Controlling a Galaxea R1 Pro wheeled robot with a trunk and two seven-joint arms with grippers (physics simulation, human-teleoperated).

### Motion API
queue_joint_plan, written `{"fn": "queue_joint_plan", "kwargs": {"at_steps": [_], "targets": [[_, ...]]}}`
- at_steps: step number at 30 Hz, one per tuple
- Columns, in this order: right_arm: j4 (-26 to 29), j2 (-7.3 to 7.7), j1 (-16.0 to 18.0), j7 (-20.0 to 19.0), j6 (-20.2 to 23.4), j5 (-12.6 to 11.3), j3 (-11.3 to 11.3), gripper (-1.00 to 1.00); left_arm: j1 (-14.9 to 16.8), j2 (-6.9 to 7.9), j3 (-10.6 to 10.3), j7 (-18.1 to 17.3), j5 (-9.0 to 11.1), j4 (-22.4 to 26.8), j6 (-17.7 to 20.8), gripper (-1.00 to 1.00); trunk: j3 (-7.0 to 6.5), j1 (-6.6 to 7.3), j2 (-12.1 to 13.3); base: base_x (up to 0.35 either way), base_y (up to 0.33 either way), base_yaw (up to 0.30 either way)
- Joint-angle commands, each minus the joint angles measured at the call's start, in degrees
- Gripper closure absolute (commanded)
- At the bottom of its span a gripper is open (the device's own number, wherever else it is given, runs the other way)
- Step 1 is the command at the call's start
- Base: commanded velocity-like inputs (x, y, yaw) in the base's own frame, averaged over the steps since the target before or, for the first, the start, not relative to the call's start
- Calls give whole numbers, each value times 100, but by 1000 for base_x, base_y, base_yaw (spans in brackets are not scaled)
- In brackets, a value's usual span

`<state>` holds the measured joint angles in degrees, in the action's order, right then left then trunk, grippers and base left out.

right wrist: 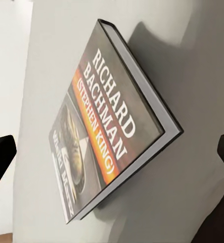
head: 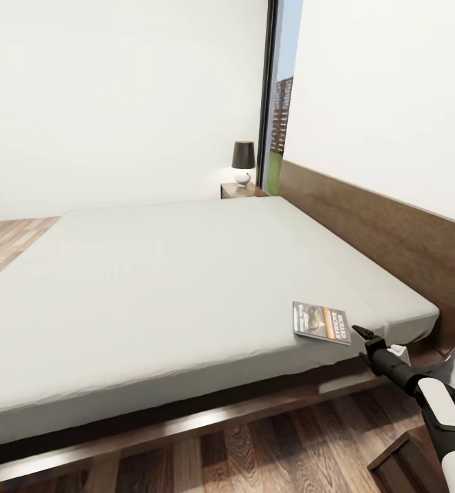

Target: In the bedroom, move the book from the bed onto either nightstand, and place the two sandals side by side next to the bed.

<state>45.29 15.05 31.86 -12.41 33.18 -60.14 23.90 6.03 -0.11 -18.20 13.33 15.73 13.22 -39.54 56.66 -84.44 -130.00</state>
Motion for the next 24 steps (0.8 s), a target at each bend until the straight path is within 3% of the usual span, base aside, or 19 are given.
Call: {"fn": "queue_joint_plan", "kwargs": {"at_steps": [1,20,24], "targets": [[-2,-2,4,-15,38,-4,19,-100,4,-1,-49,29,39,-3,-19,-100,5,1,-2,13,-4,1],[-2,7,4,54,46,41,27,-100,4,-21,-50,23,27,-11,-18,-100,5,1,-2,2,-1,0],[-2,7,4,61,48,37,27,-100,4,-23,-52,32,20,-8,-18,-100,77,-87,-162,0,0,0]]}}
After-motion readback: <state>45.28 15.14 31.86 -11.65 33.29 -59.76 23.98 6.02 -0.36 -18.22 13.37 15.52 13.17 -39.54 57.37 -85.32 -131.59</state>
